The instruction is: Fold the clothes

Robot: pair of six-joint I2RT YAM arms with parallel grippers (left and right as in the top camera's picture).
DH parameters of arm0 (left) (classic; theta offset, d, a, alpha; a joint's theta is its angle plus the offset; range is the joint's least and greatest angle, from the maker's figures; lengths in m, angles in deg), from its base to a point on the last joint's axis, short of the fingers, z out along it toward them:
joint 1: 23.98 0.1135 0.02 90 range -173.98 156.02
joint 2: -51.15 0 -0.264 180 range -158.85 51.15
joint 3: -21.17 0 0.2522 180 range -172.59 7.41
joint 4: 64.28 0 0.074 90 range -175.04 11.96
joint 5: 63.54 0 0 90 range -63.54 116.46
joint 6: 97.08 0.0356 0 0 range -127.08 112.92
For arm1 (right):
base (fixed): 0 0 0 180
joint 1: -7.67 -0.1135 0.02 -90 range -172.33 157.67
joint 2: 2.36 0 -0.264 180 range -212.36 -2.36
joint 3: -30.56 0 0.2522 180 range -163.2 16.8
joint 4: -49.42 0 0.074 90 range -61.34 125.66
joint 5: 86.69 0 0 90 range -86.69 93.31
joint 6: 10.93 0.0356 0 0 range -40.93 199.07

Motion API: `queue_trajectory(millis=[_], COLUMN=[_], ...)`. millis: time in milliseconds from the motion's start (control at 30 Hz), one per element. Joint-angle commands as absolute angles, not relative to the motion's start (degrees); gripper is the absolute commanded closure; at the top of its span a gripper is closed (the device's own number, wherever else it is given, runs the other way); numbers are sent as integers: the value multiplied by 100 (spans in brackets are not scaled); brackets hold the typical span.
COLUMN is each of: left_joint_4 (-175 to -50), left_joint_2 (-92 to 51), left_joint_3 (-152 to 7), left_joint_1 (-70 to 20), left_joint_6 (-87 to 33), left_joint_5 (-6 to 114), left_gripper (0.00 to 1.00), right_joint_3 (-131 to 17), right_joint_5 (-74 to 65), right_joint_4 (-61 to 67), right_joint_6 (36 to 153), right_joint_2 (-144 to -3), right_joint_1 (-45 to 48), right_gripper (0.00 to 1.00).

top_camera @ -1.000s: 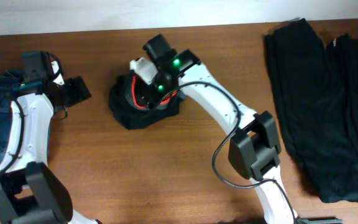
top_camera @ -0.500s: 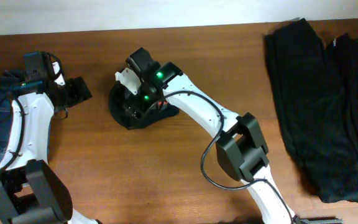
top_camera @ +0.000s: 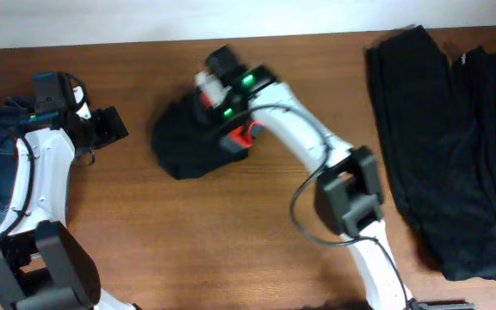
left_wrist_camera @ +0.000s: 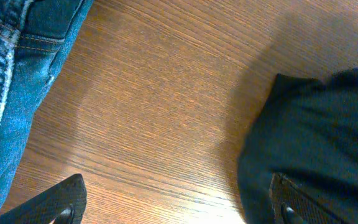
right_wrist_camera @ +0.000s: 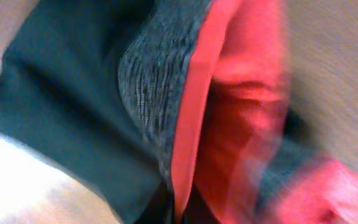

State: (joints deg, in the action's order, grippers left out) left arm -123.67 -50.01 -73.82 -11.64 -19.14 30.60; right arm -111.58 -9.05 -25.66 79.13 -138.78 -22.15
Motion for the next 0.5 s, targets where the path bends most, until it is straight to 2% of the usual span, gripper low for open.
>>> queue_trajectory(millis=[0, 133, 200, 300, 333, 367, 467], left_joint_4=[-12378, -12380, -12384, -12417, -12439, -12465, -12505], left_joint_2=[-5032, -5032, -5032, -5032, -5032, -5032, -5032], left_joint_3=[-7402, -7402, -7402, -7402, -7402, -7402, -7402], left_joint_1=[-1156, -1156, -1156, -1156, -1156, -1158, -1158], left_joint_6=[-1988, -1988, -1988, -1988, -1988, -1988, -1986], left_joint_5=[3165, 3165, 3165, 3165, 3165, 3167, 3189], left_gripper=[6, 6, 6, 6, 6, 6, 5], right_joint_3=[-11247, -11027, -10906, -10823, -10799, -10788, -10788], right_joint_5=[-813, -955, -955, -955, -953, -949, -839], right_joint_4=[-3206, -3840, -4065, -4203, -4221, -4225, -4218], right_joint_6=[8422, 8426, 8424, 8424, 8411, 8380, 8382], right_joint_2=[-13489, -13489, -13489, -13489, -13489, -13489, -13489], right_joint_1=[-1597, -1356, -1335, -1348, -1356, -1359, -1341], right_gripper=[96, 93, 75, 63, 52, 48, 48])
